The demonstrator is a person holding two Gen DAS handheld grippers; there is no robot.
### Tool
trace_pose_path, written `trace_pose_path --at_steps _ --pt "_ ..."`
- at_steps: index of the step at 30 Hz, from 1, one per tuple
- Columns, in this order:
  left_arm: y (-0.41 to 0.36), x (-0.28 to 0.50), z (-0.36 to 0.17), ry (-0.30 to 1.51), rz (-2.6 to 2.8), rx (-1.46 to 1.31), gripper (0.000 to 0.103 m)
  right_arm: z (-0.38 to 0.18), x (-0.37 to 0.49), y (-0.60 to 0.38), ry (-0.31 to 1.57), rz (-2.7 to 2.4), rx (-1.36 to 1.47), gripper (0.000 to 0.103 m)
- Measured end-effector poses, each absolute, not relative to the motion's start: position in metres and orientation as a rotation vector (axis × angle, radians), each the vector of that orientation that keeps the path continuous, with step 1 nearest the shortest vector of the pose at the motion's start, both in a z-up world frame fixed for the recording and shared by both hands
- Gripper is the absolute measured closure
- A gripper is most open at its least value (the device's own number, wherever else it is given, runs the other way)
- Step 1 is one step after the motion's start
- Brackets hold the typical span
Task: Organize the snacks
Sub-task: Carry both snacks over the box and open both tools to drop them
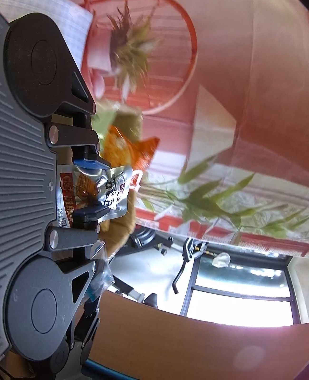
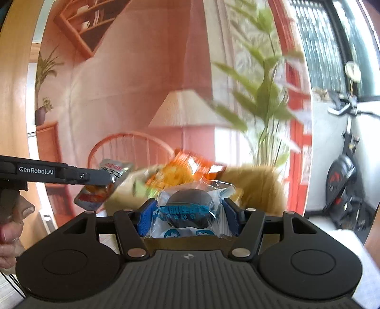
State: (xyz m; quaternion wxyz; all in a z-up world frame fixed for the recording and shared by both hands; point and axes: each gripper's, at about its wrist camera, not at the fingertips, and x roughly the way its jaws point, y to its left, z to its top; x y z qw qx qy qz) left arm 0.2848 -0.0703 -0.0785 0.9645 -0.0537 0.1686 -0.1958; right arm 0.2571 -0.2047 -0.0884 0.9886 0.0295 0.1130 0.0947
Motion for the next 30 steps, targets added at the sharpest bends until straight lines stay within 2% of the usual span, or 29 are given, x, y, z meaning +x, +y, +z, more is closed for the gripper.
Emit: trace_pose_path --at_steps 10,18,19,20,21,30 --pt "-0.122 0.364 -0.080 0.422 -0.456 -0.109 0.069 -0.086 0.320 -0.249 0.272 0.112 0.072 0.040" --pt "-0.139 0.383 -0.089 0.456 -0.443 -0.048 0.067 -0.103 0.334 -0.256 0.318 0.125 0.069 0.038" --pt "-0.139 0.386 -0.090 0.466 -0.443 -0.039 0.063 -0.104 0.335 -0.256 0.322 0.128 0.068 0.038" --pt "-0.140 0.387 -0.090 0.473 -0.440 -0.031 0.052 -0.105 0.335 -0.256 0.322 0.127 0.065 0.038" --pt "-0.139 0.386 -0.089 0.470 -0.434 -0.025 0.047 -0.105 0.335 -0.256 0.319 0.126 0.064 0.038" --pt "-0.114 0.363 -0.077 0.478 -0.428 -0.019 0.047 -0.095 0.312 -0.251 0.296 0.138 0.109 0.037"
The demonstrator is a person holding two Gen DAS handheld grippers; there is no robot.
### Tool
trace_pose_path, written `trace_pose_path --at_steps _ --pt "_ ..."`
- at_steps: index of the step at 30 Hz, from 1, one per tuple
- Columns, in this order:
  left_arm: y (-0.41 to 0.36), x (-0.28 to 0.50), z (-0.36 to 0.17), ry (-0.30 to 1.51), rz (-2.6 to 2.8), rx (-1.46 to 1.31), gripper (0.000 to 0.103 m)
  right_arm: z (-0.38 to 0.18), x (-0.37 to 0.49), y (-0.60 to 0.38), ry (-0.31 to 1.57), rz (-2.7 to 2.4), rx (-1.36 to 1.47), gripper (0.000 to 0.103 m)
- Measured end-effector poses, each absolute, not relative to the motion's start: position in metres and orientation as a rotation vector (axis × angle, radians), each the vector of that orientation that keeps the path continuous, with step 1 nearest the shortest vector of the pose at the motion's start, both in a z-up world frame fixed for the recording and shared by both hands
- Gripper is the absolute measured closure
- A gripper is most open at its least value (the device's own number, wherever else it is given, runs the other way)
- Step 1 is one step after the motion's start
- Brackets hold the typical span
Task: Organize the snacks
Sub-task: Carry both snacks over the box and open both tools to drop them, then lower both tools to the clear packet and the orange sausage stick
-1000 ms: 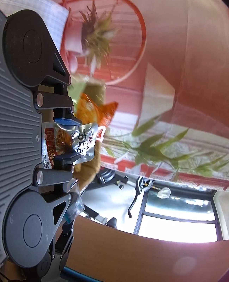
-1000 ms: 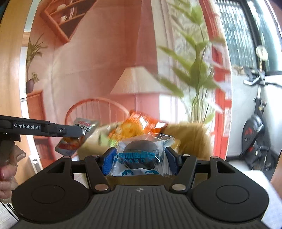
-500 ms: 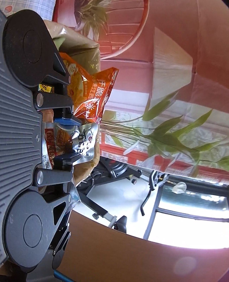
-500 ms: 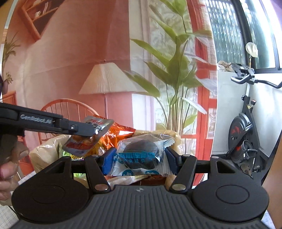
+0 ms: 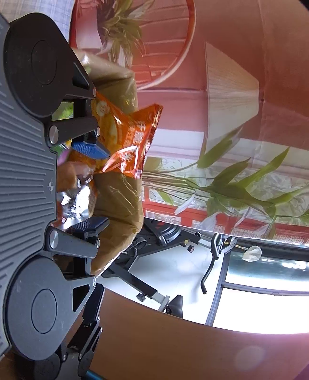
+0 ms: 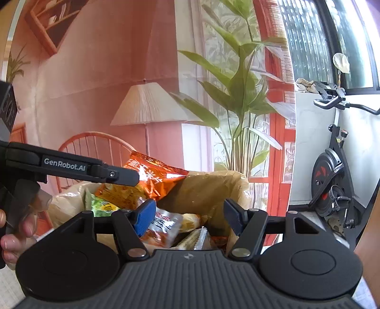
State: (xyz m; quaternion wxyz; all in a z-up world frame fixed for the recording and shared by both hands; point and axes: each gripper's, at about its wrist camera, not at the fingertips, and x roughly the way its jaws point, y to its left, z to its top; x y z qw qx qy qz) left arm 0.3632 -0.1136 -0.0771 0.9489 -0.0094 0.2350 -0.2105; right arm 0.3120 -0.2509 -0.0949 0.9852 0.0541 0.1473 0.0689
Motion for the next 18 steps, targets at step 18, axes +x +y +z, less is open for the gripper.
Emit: trace_pose_path --at_steps 18 --pt "0.004 0.255 -0.108 0.561 -0.310 -0.063 0.047 -0.135 0.239 -0.177 0.397 0.240 0.156 0.036"
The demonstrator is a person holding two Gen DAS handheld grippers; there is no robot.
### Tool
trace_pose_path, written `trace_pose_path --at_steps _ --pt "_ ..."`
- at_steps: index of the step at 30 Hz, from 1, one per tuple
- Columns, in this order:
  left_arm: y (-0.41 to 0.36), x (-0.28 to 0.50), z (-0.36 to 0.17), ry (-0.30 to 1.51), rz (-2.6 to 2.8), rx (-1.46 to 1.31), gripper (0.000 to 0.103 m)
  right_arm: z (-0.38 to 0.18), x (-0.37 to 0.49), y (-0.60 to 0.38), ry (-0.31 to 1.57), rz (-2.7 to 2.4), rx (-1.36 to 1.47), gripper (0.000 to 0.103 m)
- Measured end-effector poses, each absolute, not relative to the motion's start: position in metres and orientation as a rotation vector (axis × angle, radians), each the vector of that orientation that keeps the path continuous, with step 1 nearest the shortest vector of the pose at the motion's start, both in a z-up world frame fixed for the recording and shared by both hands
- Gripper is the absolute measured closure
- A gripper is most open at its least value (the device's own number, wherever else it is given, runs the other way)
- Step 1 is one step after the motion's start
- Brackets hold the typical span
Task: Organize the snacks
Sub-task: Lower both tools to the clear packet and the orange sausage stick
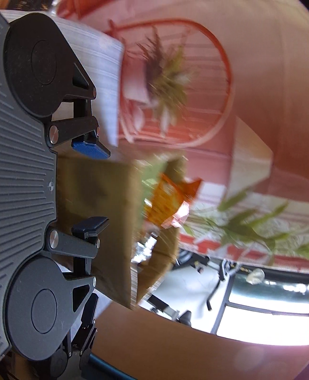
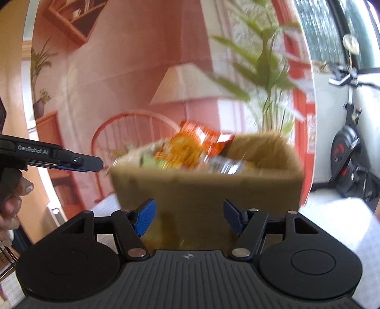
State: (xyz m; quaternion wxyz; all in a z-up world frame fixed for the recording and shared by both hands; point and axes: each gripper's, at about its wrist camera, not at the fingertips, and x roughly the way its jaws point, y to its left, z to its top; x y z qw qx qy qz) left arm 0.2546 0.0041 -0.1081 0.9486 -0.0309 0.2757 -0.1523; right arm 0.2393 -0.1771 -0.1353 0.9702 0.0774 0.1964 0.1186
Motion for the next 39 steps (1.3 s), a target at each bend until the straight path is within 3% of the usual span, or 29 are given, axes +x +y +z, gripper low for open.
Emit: trace_pose_path --at_steps 14,30,34,35,39 --pt "0.038 0.218 -0.201 0.699 -0.220 -0.132 0.047 -0.241 0.211 -0.105 0.701 0.380 0.060 0.037" --pt "0.039 0.200 -0.237 0.779 -0.202 -0.163 0.047 -0.266 0.194 -0.068 0.778 0.500 -0.060 0.036" --pt "0.038 0.201 -0.238 0.786 -0.201 -0.166 0.047 -0.267 0.193 -0.068 0.765 0.483 -0.094 0.048" --pt "0.037 0.201 -0.238 0.788 -0.201 -0.167 0.047 -0.266 0.193 -0.070 0.764 0.477 -0.094 0.055" --pt "0.035 0.204 -0.240 0.799 -0.203 -0.168 0.047 -0.267 0.199 -0.081 0.756 0.433 -0.084 0.056"
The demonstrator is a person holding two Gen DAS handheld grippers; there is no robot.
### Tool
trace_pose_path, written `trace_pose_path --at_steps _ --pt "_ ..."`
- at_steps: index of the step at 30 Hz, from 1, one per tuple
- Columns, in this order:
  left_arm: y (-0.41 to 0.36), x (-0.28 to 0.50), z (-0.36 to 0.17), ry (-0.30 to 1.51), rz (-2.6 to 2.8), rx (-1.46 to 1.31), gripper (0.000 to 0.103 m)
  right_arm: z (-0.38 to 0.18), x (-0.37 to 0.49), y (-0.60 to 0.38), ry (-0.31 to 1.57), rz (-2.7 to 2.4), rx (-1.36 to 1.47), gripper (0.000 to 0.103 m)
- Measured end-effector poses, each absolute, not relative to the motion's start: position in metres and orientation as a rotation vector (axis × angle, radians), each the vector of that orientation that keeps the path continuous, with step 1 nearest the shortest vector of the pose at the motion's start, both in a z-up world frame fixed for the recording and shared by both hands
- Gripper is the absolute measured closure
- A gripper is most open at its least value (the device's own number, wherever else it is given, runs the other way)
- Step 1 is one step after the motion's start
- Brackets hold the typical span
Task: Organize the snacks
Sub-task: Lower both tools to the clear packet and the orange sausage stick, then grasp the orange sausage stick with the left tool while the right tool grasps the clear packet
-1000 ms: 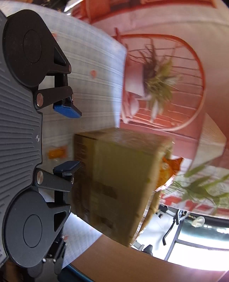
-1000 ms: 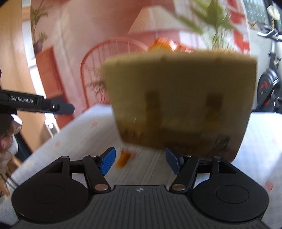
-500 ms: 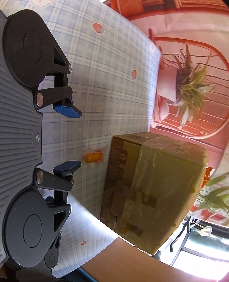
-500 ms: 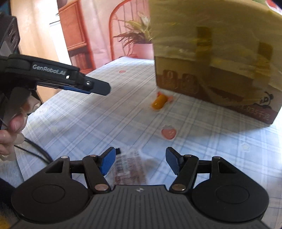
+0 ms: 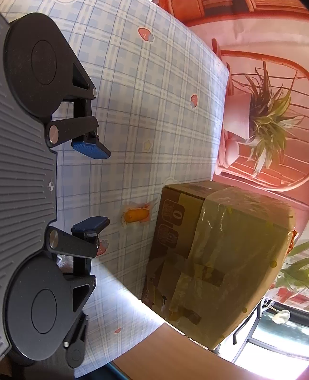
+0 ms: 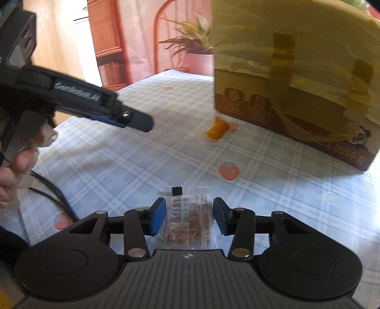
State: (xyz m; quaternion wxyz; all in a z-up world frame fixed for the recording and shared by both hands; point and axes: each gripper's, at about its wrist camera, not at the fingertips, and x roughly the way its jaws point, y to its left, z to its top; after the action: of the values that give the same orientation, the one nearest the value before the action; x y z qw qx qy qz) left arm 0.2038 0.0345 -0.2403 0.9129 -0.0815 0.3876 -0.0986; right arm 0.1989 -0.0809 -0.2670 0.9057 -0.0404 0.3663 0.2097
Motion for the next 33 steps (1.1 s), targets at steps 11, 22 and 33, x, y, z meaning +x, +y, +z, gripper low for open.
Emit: trace_pose_path --at_steps 11,22,33 --pt "0.009 0.240 -0.249 0.805 -0.274 -0.144 0.047 -0.272 0.231 -0.152 0.723 0.182 0.032 0.057" --pt "-0.015 0.289 -0.265 0.793 -0.214 -0.136 0.052 -0.276 0.224 -0.160 0.687 0.170 0.048 0.056" --pt "-0.020 0.286 -0.277 0.801 -0.219 -0.100 0.082 -0.276 0.228 -0.160 0.684 0.184 0.054 0.056"
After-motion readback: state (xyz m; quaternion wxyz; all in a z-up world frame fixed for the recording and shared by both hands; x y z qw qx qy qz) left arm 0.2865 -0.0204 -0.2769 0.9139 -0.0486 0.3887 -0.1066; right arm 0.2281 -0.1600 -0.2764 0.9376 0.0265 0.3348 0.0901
